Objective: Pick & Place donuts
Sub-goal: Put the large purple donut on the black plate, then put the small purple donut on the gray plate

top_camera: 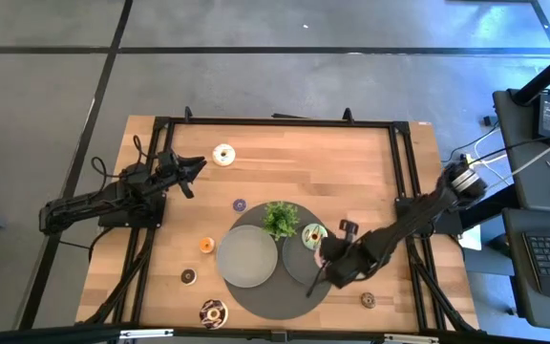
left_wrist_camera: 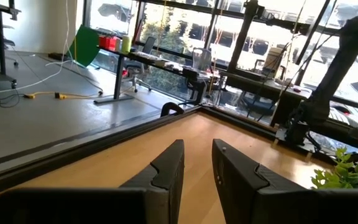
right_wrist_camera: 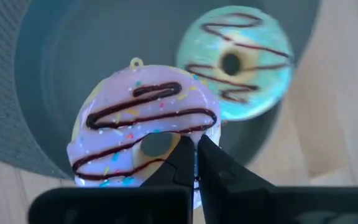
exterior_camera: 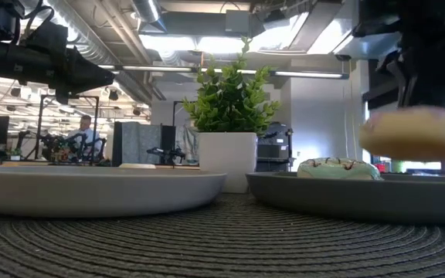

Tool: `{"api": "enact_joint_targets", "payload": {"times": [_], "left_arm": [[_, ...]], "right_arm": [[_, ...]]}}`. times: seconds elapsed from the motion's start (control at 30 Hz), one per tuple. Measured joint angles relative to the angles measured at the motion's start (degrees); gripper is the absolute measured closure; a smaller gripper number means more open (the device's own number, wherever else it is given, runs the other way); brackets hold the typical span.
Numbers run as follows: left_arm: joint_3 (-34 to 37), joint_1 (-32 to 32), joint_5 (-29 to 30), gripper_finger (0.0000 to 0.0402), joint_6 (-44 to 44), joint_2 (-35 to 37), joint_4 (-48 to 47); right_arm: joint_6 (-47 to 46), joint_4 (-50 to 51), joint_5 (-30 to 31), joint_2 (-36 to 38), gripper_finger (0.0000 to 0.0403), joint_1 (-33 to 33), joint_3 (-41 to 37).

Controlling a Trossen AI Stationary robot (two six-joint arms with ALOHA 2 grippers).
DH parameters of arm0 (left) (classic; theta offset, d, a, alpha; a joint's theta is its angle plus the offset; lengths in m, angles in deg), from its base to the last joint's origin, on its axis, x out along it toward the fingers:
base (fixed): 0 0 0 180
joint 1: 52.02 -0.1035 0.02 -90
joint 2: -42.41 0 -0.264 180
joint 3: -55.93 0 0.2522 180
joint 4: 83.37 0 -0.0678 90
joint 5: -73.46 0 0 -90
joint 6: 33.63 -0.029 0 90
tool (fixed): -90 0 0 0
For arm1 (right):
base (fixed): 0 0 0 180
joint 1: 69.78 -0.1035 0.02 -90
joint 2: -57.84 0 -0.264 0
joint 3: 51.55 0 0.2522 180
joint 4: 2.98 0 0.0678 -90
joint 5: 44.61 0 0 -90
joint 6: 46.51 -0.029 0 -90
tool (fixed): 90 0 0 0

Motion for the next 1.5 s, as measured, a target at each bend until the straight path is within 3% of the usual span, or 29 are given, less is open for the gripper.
{"api": "enact_joint_targets", "payload": {"times": [0.23,0.53,0.93,1.23,1.5], "left_arm": [[0.0,-0.01,-0.02,0.0322,0.0,0.0,-0.38],[0.0,0.0,-0.02,0.0322,0.0,0.0,-0.48],[0.0,0.0,-0.03,0.0322,0.0,0.0,-0.46],[0.0,0.0,-0.04,0.0322,0.0,0.0,-0.46],[0.0,0.0,-0.04,0.0322,0.02,0.0,-0.37]], "right_arm": [[0.52,1.04,0.03,-7.39,0.0396,-0.97,5.81],[-1.3,2.82,0.0,-9.6,0.0377,-1.53,6.71],[0.28,2.84,-3.02,-9.6,0.0362,-1.51,6.71],[0.09,4.2,-2.53,-9.07,0.0295,-1.51,6.71],[-0.71,10.06,-2.38,-1.84,0.027,-1.66,6.71]]}}
